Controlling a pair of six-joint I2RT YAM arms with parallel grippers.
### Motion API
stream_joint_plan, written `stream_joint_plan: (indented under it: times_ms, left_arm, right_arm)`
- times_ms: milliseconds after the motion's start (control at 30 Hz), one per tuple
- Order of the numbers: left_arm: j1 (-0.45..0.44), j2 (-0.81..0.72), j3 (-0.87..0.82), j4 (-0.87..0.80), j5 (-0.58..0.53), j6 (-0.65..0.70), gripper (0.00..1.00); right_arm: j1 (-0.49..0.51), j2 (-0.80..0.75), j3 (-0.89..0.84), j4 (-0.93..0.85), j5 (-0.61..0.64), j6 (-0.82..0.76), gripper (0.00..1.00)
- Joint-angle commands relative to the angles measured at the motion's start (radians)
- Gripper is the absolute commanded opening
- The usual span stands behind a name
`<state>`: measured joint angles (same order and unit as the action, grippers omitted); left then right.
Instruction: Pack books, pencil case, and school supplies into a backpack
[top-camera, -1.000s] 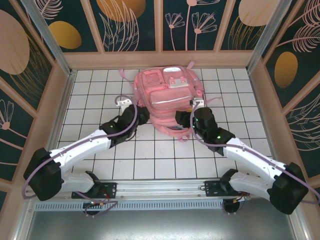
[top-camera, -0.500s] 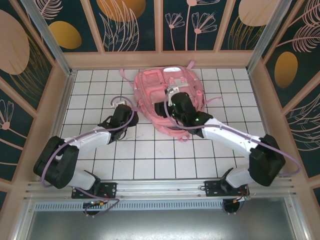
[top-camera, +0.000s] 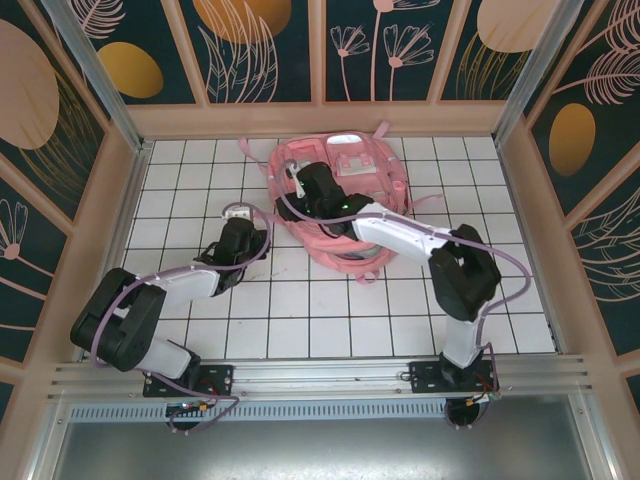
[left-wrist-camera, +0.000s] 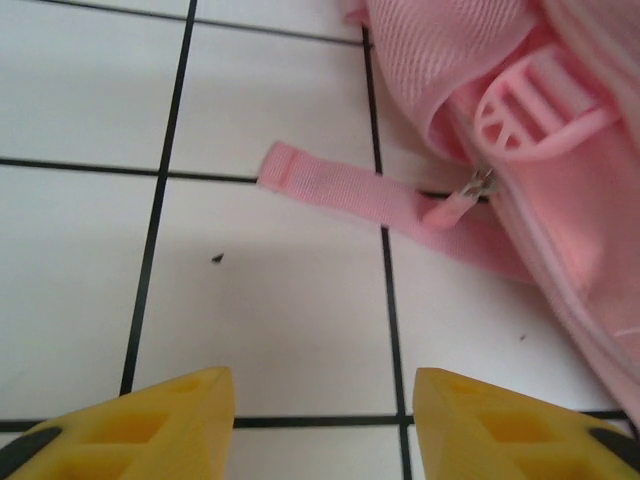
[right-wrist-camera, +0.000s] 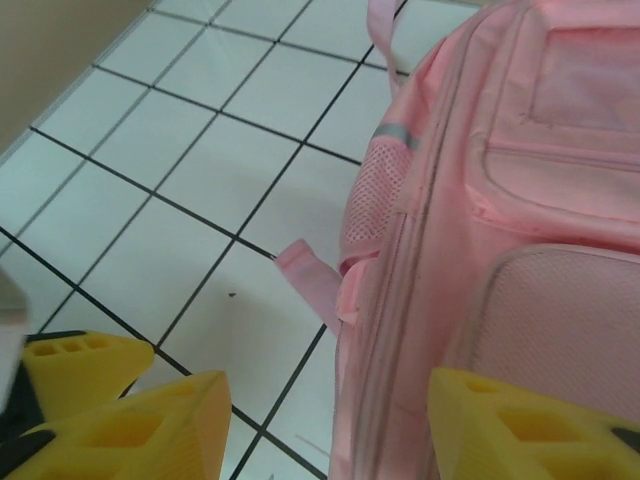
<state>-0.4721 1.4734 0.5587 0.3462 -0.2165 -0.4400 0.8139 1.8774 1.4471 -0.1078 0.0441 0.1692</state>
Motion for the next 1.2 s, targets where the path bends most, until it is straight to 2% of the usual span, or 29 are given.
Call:
stream_joint_plan:
  times_ms: [0, 67, 267, 933, 1167]
  left_arm:
    - [0.003, -0.003, -0.031, 0.108, 0.03, 0.047, 0.49]
    - [0.003, -0.006, -0.051, 0.136, 0.024, 0.056, 0.45]
    - [0.004, 0.023, -0.051, 0.137, 0.039, 0.051, 0.45]
    - [0.004, -0.013, -0.1, 0.209, 0.051, 0.058, 0.47]
    - [0.004, -0.006, -0.1, 0.217, 0.053, 0.057, 0.47]
  right_arm:
    - [0.008, 0.077, 0.09, -0.085, -0.003, -0.031, 0.54]
    - [0.008, 0.124, 0.136, -0.11, 0.003, -0.036, 0.53]
    - [0.009, 0.234, 0.232, -0.162, 0.027, -0.046, 0.51]
    - [0.024, 0.395, 0.363, -0.231, 0.257, -0.121, 0.49]
    - [0.024, 0.435, 0.384, -0.239, 0.289, -0.145, 0.37]
